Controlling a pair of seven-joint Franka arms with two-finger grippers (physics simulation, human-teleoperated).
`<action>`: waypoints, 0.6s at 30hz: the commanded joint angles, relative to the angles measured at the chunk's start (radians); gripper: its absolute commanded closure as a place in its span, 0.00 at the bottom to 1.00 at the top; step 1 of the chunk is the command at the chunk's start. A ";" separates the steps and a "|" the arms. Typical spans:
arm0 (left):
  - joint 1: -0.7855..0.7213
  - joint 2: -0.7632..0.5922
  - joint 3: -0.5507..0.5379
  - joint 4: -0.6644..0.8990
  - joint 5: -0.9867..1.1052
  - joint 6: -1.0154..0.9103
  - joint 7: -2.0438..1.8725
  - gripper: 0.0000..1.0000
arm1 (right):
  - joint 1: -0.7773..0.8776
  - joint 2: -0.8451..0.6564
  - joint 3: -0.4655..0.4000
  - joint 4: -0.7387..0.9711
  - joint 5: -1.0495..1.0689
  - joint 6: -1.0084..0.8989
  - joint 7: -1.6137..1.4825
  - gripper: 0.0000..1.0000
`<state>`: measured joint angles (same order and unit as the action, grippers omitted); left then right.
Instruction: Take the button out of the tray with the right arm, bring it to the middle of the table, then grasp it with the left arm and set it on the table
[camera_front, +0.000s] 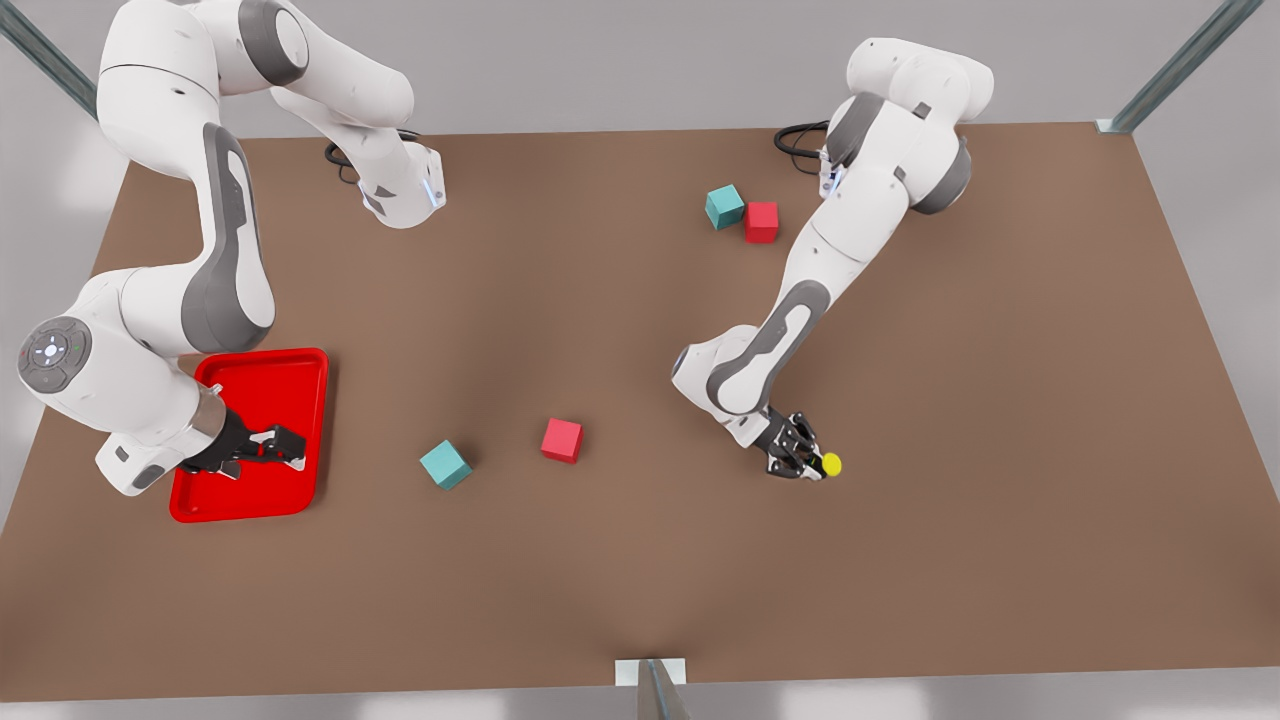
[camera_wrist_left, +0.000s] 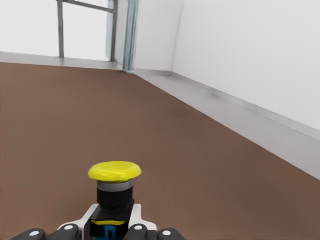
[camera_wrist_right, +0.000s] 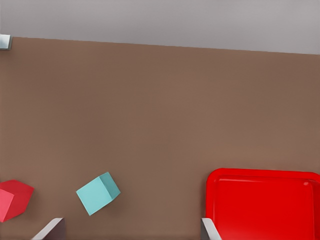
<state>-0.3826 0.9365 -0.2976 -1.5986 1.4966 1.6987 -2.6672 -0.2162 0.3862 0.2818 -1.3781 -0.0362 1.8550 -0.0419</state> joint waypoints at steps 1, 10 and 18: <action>-0.002 0.001 0.002 0.000 0.007 -0.027 0.026 0.67 | 0.000 -0.001 0.000 0.001 0.001 0.000 -0.001 0.00; -0.016 0.019 0.000 0.000 0.005 -0.048 0.055 0.67 | 0.001 -0.003 0.000 0.001 0.001 0.000 -0.001 0.00; -0.024 0.024 0.002 0.002 0.004 -0.054 0.056 0.50 | 0.000 -0.001 -0.001 0.001 0.001 0.000 -0.001 0.00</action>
<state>-0.4064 0.9614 -0.2975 -1.5972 1.4978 1.6494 -2.6315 -0.2163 0.3863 0.2805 -1.3781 -0.0362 1.8548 -0.0416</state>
